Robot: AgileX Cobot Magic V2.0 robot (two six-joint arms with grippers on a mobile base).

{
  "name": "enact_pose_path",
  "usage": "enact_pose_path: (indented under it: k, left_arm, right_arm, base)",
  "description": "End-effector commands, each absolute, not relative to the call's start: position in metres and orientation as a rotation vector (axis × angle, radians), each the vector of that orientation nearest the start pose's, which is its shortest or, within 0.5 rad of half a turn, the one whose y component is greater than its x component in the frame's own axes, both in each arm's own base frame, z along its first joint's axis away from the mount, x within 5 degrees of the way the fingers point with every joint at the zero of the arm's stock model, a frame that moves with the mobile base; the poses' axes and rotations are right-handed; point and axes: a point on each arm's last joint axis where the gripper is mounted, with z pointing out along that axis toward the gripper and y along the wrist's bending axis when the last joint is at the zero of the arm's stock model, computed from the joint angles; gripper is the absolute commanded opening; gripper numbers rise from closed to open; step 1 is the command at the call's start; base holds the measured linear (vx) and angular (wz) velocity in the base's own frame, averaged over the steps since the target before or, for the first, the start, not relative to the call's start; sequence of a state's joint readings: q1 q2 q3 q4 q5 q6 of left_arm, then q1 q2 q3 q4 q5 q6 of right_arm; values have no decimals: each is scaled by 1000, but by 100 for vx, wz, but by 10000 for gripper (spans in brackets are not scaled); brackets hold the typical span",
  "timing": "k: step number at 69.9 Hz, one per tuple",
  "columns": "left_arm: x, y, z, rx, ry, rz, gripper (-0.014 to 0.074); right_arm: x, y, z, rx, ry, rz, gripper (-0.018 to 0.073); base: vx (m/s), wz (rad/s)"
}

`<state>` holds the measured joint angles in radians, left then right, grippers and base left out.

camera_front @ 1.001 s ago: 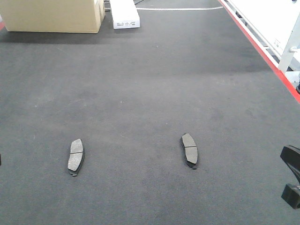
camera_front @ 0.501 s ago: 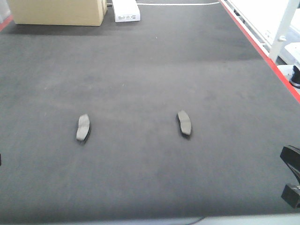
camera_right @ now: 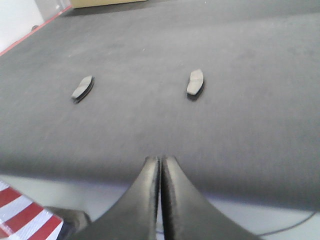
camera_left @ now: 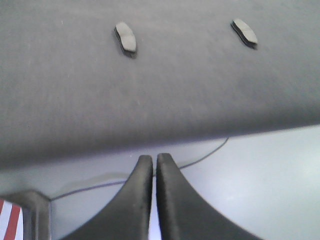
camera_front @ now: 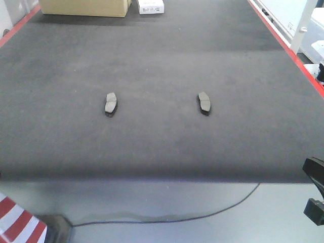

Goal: Move and align brake pads A on conveyor
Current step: 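Back the base away from the conveyor with both grippers empty, then turn the base away from the conveyor toward the yellow floor line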

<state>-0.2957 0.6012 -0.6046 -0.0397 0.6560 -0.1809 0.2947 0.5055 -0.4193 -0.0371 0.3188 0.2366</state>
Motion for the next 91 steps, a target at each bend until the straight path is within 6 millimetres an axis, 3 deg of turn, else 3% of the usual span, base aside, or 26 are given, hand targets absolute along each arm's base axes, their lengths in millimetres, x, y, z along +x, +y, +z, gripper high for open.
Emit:
enact_pose_path:
  k: [1,50,91]
  left_arm:
    - [111,-37,323,104,2067,-345,-6]
    - [111,-37,323,104,2069,-345,-6]
    - [110,-37,323,104,2067,-345,-6]
  right_arm:
    - [107,31,302,-83,1807,329,-8]
    - [107,31,302,-83,1809,329,-8]
    - [107,31,302,-83,1809,329,-8]
  base:
    - [-28,1]
    - [-27,-15]
    - [-9,-49]
